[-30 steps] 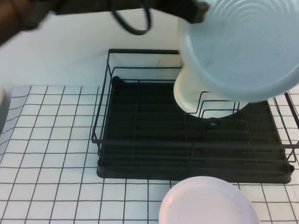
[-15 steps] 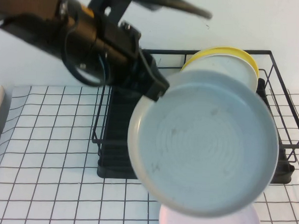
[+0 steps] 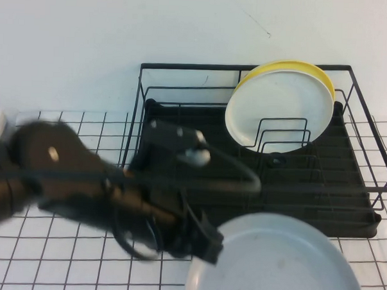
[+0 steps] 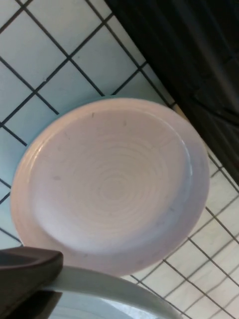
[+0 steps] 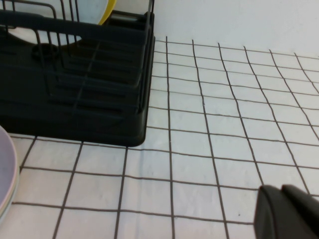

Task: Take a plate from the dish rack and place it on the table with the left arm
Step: Place the plate from the table

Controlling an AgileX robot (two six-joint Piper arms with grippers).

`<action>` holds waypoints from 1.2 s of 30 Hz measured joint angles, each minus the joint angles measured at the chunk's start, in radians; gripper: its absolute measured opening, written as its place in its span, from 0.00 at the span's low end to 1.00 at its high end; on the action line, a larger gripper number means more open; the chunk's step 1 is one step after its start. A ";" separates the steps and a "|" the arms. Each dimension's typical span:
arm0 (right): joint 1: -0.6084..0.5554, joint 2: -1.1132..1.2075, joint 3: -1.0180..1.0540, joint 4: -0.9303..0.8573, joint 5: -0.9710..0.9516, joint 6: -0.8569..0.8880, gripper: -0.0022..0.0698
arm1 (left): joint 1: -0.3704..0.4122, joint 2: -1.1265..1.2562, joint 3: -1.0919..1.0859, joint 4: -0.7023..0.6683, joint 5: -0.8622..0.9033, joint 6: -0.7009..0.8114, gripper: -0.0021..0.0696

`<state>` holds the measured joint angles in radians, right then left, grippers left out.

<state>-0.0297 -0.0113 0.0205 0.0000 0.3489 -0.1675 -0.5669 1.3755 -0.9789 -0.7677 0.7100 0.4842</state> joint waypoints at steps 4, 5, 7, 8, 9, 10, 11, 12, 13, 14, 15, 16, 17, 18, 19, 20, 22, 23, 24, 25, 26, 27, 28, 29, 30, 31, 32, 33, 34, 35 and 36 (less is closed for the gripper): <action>0.000 0.000 0.000 0.000 0.000 0.000 0.03 | -0.087 0.000 0.118 -0.014 -0.198 -0.015 0.03; 0.000 0.000 0.000 0.000 0.000 0.000 0.03 | -0.102 0.002 0.140 -0.018 -0.249 -0.027 0.03; 0.000 0.000 0.000 0.000 0.000 0.000 0.03 | -0.117 0.017 0.163 -0.024 -0.320 -0.048 0.03; 0.000 0.000 0.000 0.000 0.000 0.000 0.03 | -0.119 0.030 0.168 -0.024 -0.345 -0.055 0.03; 0.000 0.000 0.000 0.000 0.000 0.000 0.03 | -0.120 0.043 0.170 -0.029 -0.371 -0.057 0.03; 0.000 0.000 0.000 0.000 0.000 0.000 0.03 | -0.120 0.062 0.170 -0.031 -0.396 -0.059 0.03; 0.000 0.000 0.000 0.000 0.000 0.000 0.03 | -0.120 0.083 0.170 -0.033 -0.416 -0.059 0.03; 0.000 0.000 0.000 0.000 0.000 0.000 0.03 | -0.120 0.102 0.167 -0.033 -0.428 -0.059 0.03; 0.000 0.000 0.000 0.000 0.000 0.000 0.03 | -0.120 0.128 0.162 -0.033 -0.438 -0.059 0.03; 0.000 0.000 0.000 0.000 0.000 0.000 0.03 | -0.121 0.154 0.152 -0.033 -0.445 -0.059 0.03; 0.000 0.000 0.000 0.000 0.000 0.000 0.03 | -0.126 0.175 0.144 -0.033 -0.450 -0.059 0.03; 0.000 0.000 0.000 0.000 0.000 0.000 0.03 | -0.126 0.200 0.135 -0.033 -0.458 -0.059 0.03; 0.000 0.000 0.000 0.000 0.000 0.000 0.03 | -0.128 0.224 0.121 -0.033 -0.463 -0.059 0.03; 0.000 0.000 0.000 0.000 0.000 0.000 0.03 | -0.128 0.245 0.111 -0.033 -0.467 -0.059 0.03; 0.000 0.000 0.000 0.000 0.000 0.000 0.03 | -0.128 0.263 0.099 -0.033 -0.474 -0.059 0.03; 0.000 0.000 0.000 0.000 0.000 0.000 0.03 | -0.128 0.274 0.089 -0.033 -0.481 -0.059 0.03; 0.000 0.000 0.000 0.000 0.000 0.000 0.03 | -0.128 0.292 0.078 -0.033 -0.498 -0.059 0.03; 0.000 0.000 0.000 0.000 0.000 0.000 0.03 | -0.128 0.294 0.074 -0.033 -0.505 -0.059 0.03; 0.000 0.000 0.000 0.000 0.000 0.000 0.03 | -0.128 0.296 0.074 -0.033 -0.512 -0.059 0.03; 0.000 0.000 0.000 0.000 0.000 0.000 0.03 | -0.128 0.298 0.072 -0.033 -0.521 -0.059 0.03; 0.000 0.000 0.000 0.000 0.000 0.000 0.03 | -0.128 0.298 0.072 -0.033 -0.527 -0.059 0.03; 0.000 0.000 0.000 0.000 0.000 0.000 0.03 | -0.128 0.298 0.072 -0.033 -0.533 -0.057 0.03; 0.000 0.000 0.000 0.000 0.000 0.000 0.03 | -0.128 0.298 0.072 -0.033 -0.535 -0.053 0.03; 0.000 0.000 0.000 0.000 0.000 0.000 0.03 | -0.128 0.298 0.072 -0.033 -0.535 -0.048 0.03; 0.000 0.000 0.000 0.000 0.000 0.000 0.03 | -0.128 0.298 0.072 -0.033 -0.535 -0.047 0.03; 0.000 0.000 0.000 0.000 0.000 0.000 0.03 | -0.128 0.300 0.072 -0.033 -0.531 -0.045 0.03; 0.000 0.000 0.000 0.000 0.000 0.000 0.03 | -0.128 0.302 0.072 -0.033 -0.526 -0.045 0.03; 0.000 0.000 0.000 0.000 0.000 0.000 0.03 | -0.128 0.304 0.072 -0.031 -0.520 -0.045 0.03; 0.000 0.000 0.000 0.000 0.000 0.000 0.03 | -0.128 0.306 0.072 -0.031 -0.513 -0.040 0.04; 0.000 0.000 0.000 0.000 0.000 0.000 0.03 | -0.128 0.309 0.072 -0.031 -0.508 -0.028 0.05; 0.000 0.000 0.000 0.000 0.000 0.000 0.03 | -0.128 0.311 0.072 -0.031 -0.508 -0.019 0.08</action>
<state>-0.0297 -0.0113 0.0205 0.0000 0.3489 -0.1675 -0.6948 1.6864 -0.9068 -0.7985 0.2021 0.4650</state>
